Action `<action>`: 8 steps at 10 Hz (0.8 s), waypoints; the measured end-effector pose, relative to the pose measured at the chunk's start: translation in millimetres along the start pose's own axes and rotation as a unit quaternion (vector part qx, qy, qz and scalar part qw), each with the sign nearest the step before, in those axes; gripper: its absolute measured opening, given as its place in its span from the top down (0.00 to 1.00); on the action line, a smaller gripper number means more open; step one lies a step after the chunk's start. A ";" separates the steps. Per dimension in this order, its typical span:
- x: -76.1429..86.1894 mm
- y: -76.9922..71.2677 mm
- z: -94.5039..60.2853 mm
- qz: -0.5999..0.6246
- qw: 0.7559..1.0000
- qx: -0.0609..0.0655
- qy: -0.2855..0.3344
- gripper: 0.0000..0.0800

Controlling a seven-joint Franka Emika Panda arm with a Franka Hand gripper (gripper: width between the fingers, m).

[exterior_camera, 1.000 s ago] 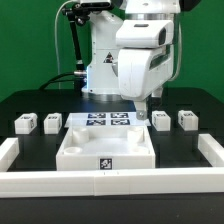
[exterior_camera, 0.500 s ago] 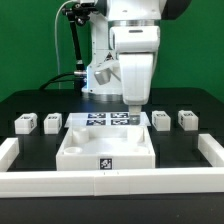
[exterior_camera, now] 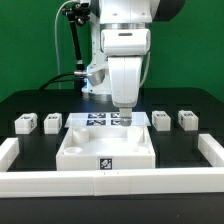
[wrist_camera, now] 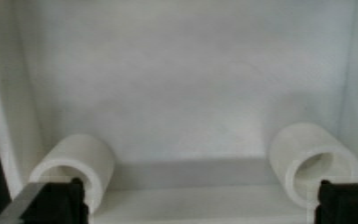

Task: Assemble square table

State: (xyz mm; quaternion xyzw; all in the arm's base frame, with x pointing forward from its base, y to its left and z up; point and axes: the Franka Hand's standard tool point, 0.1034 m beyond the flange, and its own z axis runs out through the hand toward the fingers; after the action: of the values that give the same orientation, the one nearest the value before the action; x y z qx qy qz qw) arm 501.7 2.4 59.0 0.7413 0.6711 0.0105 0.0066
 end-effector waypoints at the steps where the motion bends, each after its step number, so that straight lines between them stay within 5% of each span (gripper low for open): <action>1: -1.2 -14.5 5.1 0.001 1.000 -0.001 0.001 0.19; 4: -8.0 -44.1 22.1 0.004 1.000 0.010 0.004 0.19; 8: -16.1 -50.7 37.5 0.014 1.000 0.024 0.003 0.19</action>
Offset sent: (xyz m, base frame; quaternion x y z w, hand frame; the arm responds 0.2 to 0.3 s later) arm -0.0336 -0.0012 -0.0212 0.0066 0.0247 -0.0251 0.9994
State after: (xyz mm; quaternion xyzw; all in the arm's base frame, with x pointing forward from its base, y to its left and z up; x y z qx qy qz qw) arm 450.6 -8.4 20.1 0.7506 0.6606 -0.0029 -0.0132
